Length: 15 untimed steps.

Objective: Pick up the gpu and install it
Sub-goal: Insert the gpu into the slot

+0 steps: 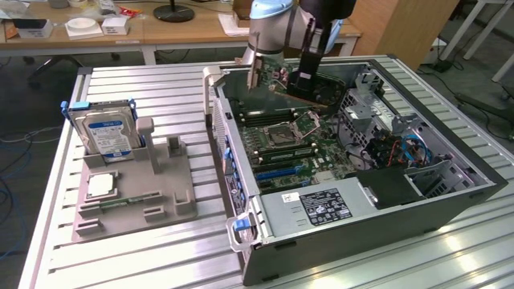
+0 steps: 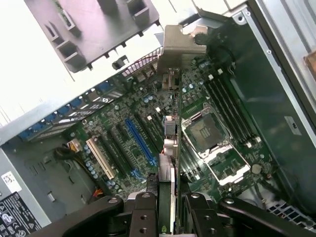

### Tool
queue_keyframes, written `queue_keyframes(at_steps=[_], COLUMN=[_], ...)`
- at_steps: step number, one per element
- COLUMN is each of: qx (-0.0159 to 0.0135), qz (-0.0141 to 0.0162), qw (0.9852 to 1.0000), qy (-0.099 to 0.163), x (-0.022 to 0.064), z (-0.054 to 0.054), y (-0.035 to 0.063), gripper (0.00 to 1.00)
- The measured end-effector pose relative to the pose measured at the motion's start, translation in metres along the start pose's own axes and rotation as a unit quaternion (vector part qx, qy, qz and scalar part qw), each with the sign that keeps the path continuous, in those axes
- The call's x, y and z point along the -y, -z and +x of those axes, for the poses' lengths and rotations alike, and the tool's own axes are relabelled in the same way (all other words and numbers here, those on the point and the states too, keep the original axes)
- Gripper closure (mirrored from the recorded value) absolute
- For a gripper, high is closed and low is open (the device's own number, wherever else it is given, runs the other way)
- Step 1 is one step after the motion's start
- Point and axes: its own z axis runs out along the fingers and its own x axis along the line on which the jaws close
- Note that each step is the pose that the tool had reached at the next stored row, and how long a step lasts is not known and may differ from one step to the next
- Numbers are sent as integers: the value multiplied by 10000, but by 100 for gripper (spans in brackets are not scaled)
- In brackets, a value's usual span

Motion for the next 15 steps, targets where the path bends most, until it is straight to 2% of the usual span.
queue_keyframes(at_steps=[4,8,15], qx=[-2,-4,-8], qz=[-3,-6,-11], qw=[9996,9986,9953], qy=[266,523,971], x=[0,0,1], z=[0,1,2], y=[-1,-2,-3], gripper=[74,74,74])
